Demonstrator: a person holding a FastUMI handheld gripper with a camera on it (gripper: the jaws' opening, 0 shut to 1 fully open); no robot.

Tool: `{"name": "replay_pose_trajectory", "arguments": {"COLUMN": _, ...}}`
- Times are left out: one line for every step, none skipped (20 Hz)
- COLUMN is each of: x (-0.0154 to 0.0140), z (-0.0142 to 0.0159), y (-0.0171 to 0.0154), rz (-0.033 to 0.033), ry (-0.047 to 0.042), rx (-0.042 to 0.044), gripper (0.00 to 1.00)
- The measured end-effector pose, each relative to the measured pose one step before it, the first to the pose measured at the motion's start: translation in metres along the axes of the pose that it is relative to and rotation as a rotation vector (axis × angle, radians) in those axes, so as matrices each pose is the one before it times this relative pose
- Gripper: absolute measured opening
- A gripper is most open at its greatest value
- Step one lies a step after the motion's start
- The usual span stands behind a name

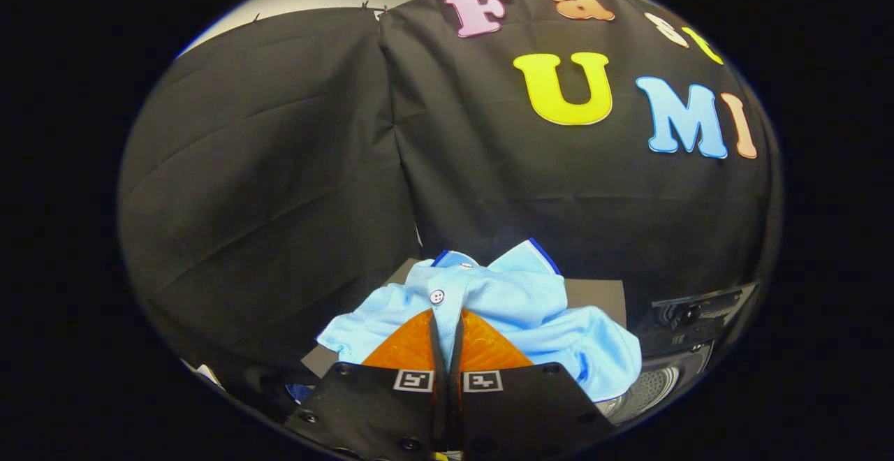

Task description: Put the clothes into the washing machine and then close the washing machine lid.

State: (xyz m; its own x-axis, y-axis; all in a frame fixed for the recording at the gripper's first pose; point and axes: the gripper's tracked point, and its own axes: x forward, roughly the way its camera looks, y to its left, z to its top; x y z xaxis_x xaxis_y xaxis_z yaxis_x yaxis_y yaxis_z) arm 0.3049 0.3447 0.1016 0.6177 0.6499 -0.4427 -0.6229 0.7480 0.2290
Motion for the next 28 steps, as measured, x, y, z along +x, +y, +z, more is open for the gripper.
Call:
{"name": "replay_pose_trajectory", "arguments": {"x": -0.00469, "z": 0.01067, "y": 0.00368, "rz": 0.01924, "ry": -0.01657, "rx": 0.00203, "gripper": 0.02}}
{"name": "replay_pose_trajectory", "arguments": {"x": -0.00336, "z": 0.00844, "y": 0.00264, "rz": 0.01704, "ry": -0.01397, "rx": -0.00483, "gripper": 0.02}}
{"name": "replay_pose_trajectory", "arguments": {"x": -0.00481, "z": 0.00908, "y": 0.00094, "rz": 0.01436, "ry": -0.01713, "rx": -0.01099, "gripper": 0.02}}
{"name": "replay_pose_trajectory", "arguments": {"x": -0.00629, "z": 0.00298, "y": 0.00267, "rz": 0.01326, "ry": -0.00923, "rx": -0.01301, "gripper": 0.02}}
{"name": "replay_pose_trajectory", "arguments": {"x": -0.00324, "z": 0.00241, "y": -0.00002, "rz": 0.01211, "ry": -0.00645, "rx": -0.00816, "gripper": 0.01}}
{"name": "replay_pose_trajectory", "arguments": {"x": -0.004, "z": 0.00227, "y": -0.00066, "rz": 0.01182, "ry": -0.00771, "rx": -0.00712, "gripper": 0.02}}
{"name": "replay_pose_trajectory", "arguments": {"x": -0.00502, "z": 0.00301, "y": -0.00148, "rz": 0.00911, "ry": -0.00584, "rx": -0.00221, "gripper": 0.02}}
{"name": "replay_pose_trajectory", "arguments": {"x": -0.00322, "z": 0.00002, "y": -0.00116, "rz": 0.00813, "ry": -0.00423, "rx": 0.00042, "gripper": 0.02}}
{"name": "replay_pose_trajectory", "arguments": {"x": -0.00545, "z": 0.00126, "y": -0.00208, "rz": 0.00888, "ry": -0.00495, "rx": 0.00335, "gripper": 0.02}}
{"name": "replay_pose_trajectory", "arguments": {"x": -0.00572, "z": -0.00062, "y": -0.00279, "rz": 0.00561, "ry": -0.0029, "rx": 0.00399, "gripper": 0.02}}
{"name": "replay_pose_trajectory", "arguments": {"x": -0.00579, "z": 0.00049, "y": -0.00334, "rz": 0.00588, "ry": -0.00096, "rx": 0.0034, "gripper": 0.02}}
{"name": "replay_pose_trajectory", "arguments": {"x": -0.00639, "z": 0.0009, "y": -0.00356, "rz": 0.00387, "ry": -0.00257, "rx": -0.00096, "gripper": 0.02}}
{"name": "replay_pose_trajectory", "arguments": {"x": -0.0072, "z": 0.00115, "y": -0.00502, "rz": 0.00084, "ry": -0.00324, "rx": -0.00363, "gripper": 0.02}}
{"name": "replay_pose_trajectory", "arguments": {"x": -0.00583, "z": 0.00129, "y": -0.00639, "rz": -0.00101, "ry": -0.0026, "rx": -0.00384, "gripper": 0.01}}
{"name": "replay_pose_trajectory", "arguments": {"x": -0.0061, "z": 0.0014, "y": -0.00574, "rz": -0.00277, "ry": -0.00034, "rx": -0.00231, "gripper": 0.01}}
{"name": "replay_pose_trajectory", "arguments": {"x": -0.00745, "z": 0.00028, "y": -0.00877, "rz": -0.00426, "ry": -0.00206, "rx": 0.00027, "gripper": 0.02}}
{"name": "replay_pose_trajectory", "arguments": {"x": -0.00742, "z": 0.00301, "y": -0.00677, "rz": -0.00416, "ry": -0.00815, "rx": 0.00369, "gripper": 0.02}}
{"name": "replay_pose_trajectory", "arguments": {"x": -0.00759, "z": 0.00374, "y": -0.0079, "rz": -0.00367, "ry": -0.00917, "rx": 0.00354, "gripper": 0.01}}
{"name": "replay_pose_trajectory", "arguments": {"x": -0.00676, "z": 0.00344, "y": -0.00702, "rz": -0.00179, "ry": -0.00624, "rx": 0.00319, "gripper": 0.01}}
{"name": "replay_pose_trajectory", "arguments": {"x": -0.00711, "z": 0.00288, "y": -0.00889, "rz": -0.00729, "ry": -0.00828, "rx": 0.00387, "gripper": 0.01}}
{"name": "replay_pose_trajectory", "arguments": {"x": -0.00811, "z": 0.00245, "y": -0.01107, "rz": -0.01073, "ry": -0.00395, "rx": 0.00297, "gripper": 0.01}}
{"name": "replay_pose_trajectory", "arguments": {"x": -0.00673, "z": 0.0028, "y": -0.01006, "rz": -0.00854, "ry": -0.00239, "rx": 0.00089, "gripper": 0.02}}
{"name": "replay_pose_trajectory", "arguments": {"x": -0.00614, "z": 0.00282, "y": -0.01022, "rz": -0.01064, "ry": -0.00433, "rx": -0.00087, "gripper": 0.01}}
{"name": "replay_pose_trajectory", "arguments": {"x": -0.00801, "z": 0.00305, "y": -0.01285, "rz": -0.01269, "ry": -0.00561, "rx": -0.00234, "gripper": 0.02}}
{"name": "replay_pose_trajectory", "arguments": {"x": -0.00671, "z": 0.00165, "y": -0.01128, "rz": -0.01245, "ry": -0.00349, "rx": -0.00123, "gripper": 0.01}}
{"name": "replay_pose_trajectory", "arguments": {"x": -0.00581, "z": 0.00089, "y": -0.0102, "rz": -0.01082, "ry": -0.00244, "rx": -0.00088, "gripper": 0.02}}
{"name": "replay_pose_trajectory", "arguments": {"x": -0.00795, "z": 0.0007, "y": -0.01306, "rz": -0.01493, "ry": -0.00257, "rx": -0.00075, "gripper": 0.02}}
{"name": "replay_pose_trajectory", "arguments": {"x": -0.00568, "z": -0.00015, "y": -0.01072, "rz": -0.01148, "ry": -0.00126, "rx": -0.00279, "gripper": 0.02}}
